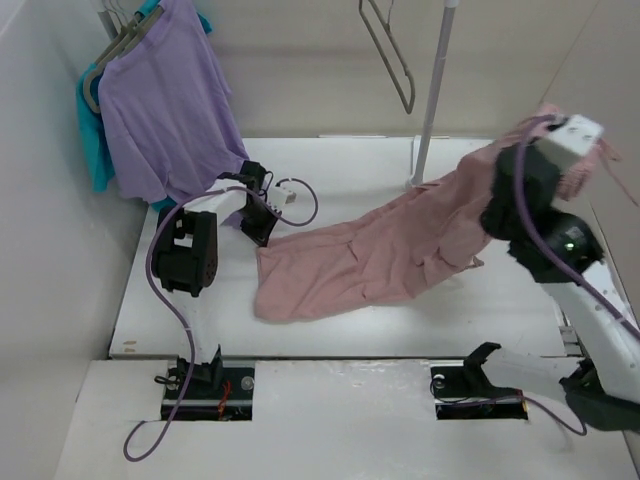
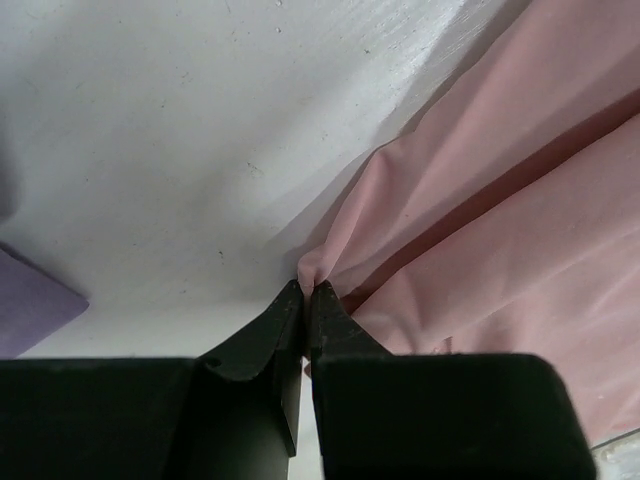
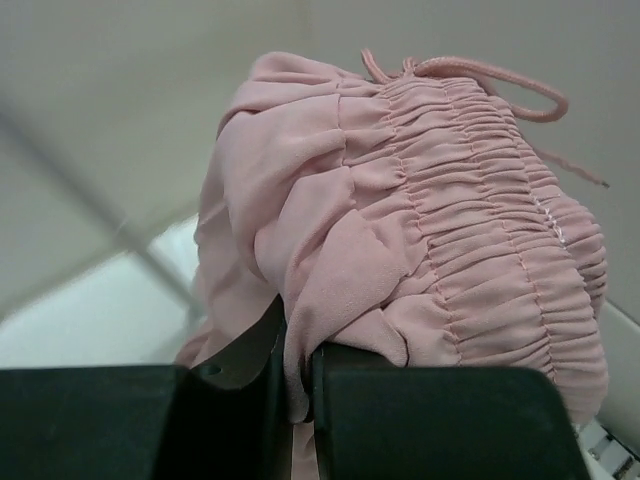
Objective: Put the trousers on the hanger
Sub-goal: Fold the trousers at the center of the board.
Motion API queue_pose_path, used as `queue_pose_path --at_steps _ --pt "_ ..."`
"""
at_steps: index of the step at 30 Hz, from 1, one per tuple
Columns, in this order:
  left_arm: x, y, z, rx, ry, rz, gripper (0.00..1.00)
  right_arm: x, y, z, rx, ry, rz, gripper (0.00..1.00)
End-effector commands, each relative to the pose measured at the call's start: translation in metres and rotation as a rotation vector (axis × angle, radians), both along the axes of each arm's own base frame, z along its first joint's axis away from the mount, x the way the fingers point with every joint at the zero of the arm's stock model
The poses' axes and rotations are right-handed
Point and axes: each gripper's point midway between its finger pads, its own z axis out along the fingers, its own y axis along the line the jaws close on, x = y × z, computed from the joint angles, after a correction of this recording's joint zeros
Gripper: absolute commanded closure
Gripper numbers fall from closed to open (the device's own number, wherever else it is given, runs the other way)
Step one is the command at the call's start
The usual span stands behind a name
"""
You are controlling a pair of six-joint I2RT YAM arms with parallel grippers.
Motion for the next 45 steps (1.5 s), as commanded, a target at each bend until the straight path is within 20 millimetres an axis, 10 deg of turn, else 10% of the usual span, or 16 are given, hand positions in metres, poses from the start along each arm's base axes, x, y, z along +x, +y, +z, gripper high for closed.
queue_pose_path --at_steps 1,11,15,21,27,33,39,45 --pt "-0.007 -0.003 -0.013 -0.010 0.042 -0.019 1.00 0.004 0.070 -0.018 -0.147 0.073 0.094 1.00" --pt "-0.013 -0.006 -0.017 -0.030 0.058 -0.022 1.00 -0.019 0.330 -0.111 -0.403 0.141 0.539 1.00" --pt "-0.015 -0.005 -0.017 -0.027 0.065 -0.031 1.00 -0.011 0.407 -0.187 -0.493 0.261 0.701 1.00" --pt "-0.009 0.015 -0.007 -0.042 0.063 0.051 1.00 -0.017 0.427 -0.282 -0.476 0.477 0.763 1.00" --pt "-0.002 0.015 -0.006 -0.052 0.064 0.069 0.86 -0.063 0.477 -0.345 -0.499 0.616 0.999 1.00" --pt "0.021 0.020 0.012 -0.057 -0.008 0.096 0.71 -0.088 0.513 -0.352 -0.472 0.673 1.265 0.31" --pt "0.049 0.042 0.047 -0.068 -0.122 0.172 0.53 -0.117 0.548 -0.310 -0.552 0.608 1.465 0.16" --pt "0.080 0.078 0.108 -0.122 -0.356 0.291 0.33 -0.143 0.562 -0.324 -0.701 0.671 1.625 0.12"
